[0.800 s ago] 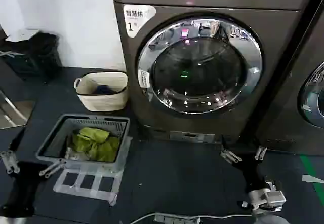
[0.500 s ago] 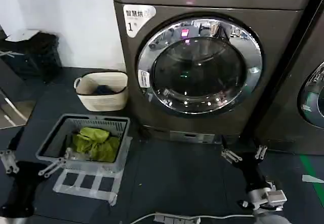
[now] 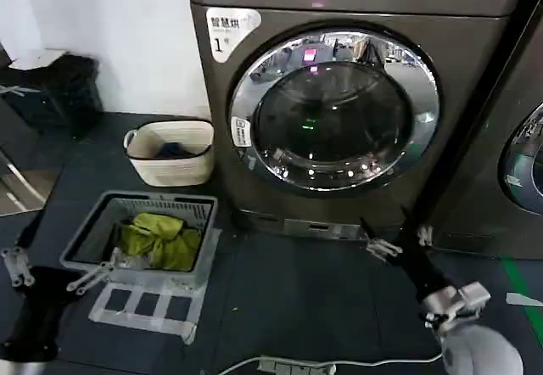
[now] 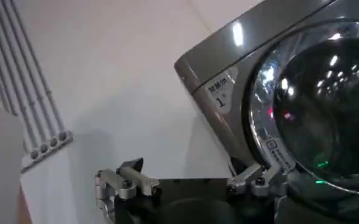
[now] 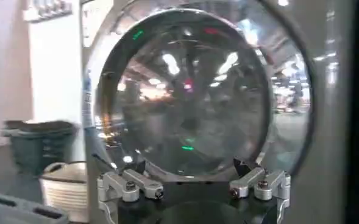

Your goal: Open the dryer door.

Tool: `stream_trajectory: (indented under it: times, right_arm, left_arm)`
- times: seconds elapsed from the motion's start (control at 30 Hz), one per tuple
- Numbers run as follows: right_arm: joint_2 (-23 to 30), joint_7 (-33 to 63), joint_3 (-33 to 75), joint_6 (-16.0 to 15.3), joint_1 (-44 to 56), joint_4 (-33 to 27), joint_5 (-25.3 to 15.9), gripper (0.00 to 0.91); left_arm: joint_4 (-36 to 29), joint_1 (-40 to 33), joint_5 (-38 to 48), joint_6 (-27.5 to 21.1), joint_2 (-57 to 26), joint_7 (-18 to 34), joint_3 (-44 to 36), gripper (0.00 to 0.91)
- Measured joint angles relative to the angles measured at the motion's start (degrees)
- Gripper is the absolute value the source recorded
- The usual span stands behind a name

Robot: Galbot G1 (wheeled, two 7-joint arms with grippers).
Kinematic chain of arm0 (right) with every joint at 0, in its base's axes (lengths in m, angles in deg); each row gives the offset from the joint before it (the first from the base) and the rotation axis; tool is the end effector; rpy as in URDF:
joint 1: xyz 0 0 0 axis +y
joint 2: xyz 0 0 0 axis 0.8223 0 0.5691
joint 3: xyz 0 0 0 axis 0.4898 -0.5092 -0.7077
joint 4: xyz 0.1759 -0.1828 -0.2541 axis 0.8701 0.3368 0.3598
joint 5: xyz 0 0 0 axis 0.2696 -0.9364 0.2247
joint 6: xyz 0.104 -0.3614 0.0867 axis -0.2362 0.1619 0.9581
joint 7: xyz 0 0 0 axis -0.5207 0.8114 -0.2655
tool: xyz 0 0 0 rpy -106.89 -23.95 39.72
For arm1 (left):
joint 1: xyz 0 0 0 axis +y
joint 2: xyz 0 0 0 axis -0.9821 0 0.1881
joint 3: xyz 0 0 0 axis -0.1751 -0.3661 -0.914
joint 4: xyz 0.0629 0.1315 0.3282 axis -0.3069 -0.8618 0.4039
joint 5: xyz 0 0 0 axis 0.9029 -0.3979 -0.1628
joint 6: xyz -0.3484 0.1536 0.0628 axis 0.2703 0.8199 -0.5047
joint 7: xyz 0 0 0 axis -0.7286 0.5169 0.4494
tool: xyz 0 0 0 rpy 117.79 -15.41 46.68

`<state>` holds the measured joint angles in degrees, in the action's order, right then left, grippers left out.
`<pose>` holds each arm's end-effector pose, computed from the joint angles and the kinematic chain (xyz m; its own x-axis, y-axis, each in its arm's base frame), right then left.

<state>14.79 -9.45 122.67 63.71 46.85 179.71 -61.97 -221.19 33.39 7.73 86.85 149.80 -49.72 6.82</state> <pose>0.2984 -0.1067 -0.2325 -0.8921 -0.4446 -0.0806 -0.4404 0.8955 -0.0652 0.1249 0.1314 -0.1891 -0.9343 0.1161 -0.3371 -0.0697 0.8677 0.4922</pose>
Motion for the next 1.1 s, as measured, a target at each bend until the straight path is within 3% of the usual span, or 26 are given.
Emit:
stream_trajectory:
  times: [0.47,0.7,1.1]
  right_arm:
    - [-3.0,0.0,-10.6,-0.8,-12.4,-8.2,-2.0,0.907]
    - [-2.9,-0.4,-15.7,-1.5,-18.5,-12.7,-0.7,0.907]
    - [-0.5,0.4,-23.4,-1.1,-28.5,-21.4,-2.7,0.907]
  left_arm:
    - [-0.4,0.0,0.0,-1.0,0.4,-0.4,-0.7,0.907]
    - [-0.4,0.0,-0.7,-1.0,0.7,-0.4,-1.3,0.907]
    - [-1.3,0.2,-0.7,-2.0,1.0,-0.7,-1.8,0.907]
